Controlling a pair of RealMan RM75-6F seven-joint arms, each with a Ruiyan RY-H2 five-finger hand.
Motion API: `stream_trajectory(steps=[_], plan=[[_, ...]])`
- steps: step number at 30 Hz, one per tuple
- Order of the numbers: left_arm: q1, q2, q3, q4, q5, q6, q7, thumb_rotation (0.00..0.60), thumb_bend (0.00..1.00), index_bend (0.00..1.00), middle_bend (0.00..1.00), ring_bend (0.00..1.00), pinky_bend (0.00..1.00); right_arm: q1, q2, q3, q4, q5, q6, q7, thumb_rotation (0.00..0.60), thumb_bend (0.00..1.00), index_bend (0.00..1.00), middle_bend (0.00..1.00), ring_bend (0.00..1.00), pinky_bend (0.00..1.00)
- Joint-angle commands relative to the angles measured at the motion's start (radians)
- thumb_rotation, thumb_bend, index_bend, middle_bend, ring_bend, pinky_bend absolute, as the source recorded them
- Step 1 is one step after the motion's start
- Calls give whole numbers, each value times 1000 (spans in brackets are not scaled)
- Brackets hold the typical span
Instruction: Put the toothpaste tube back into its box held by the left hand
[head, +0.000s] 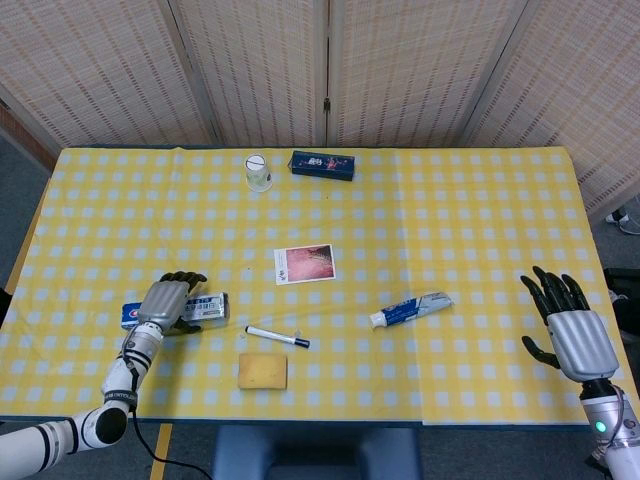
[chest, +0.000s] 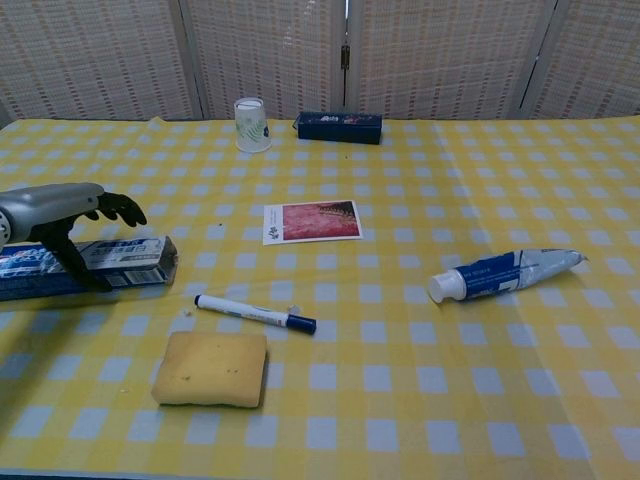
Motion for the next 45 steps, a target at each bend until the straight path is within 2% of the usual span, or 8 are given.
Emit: stream_trajectory(steps=[1,6,13,19,24,29,36,45], plan=[[-21,-31,6,35,-21,10,21,600,150,286,233,239,222,1,-1,3,2,1,0,5,600,316,0,0,0,0],[-36,-47,15,58,-54,27,41,600,142,352,330,334,326,0,3,2,5,1,1,15,600,316,0,0,0,0],[-44,-56,32,66,-73,41,52,600,138,398,372,382,398,-3,10,-1,5,-12,10,32,600,316,0,0,0,0],[-61,-77,51,65,-106,74,116,600,138,460,444,468,504,-10,11,-10,9,-41,32,46,600,316,0,0,0,0],[-63,-116,52,90,-105,130,138,600,139,580,549,586,623,-13,16,-17,18,-68,46,77,600,315,0,0,0,0],[-60,-146,51,102,-76,183,144,600,139,654,622,654,695,-14,22,-22,23,-79,49,98,600,315,0,0,0,0],[-40,-134,75,39,-29,224,154,600,149,657,640,668,709,-8,20,-25,31,-75,29,97,600,316,0,0,0,0],[4,-84,105,-60,76,264,86,600,155,617,640,616,661,6,9,-31,19,-65,-7,63,600,316,0,0,0,0]])
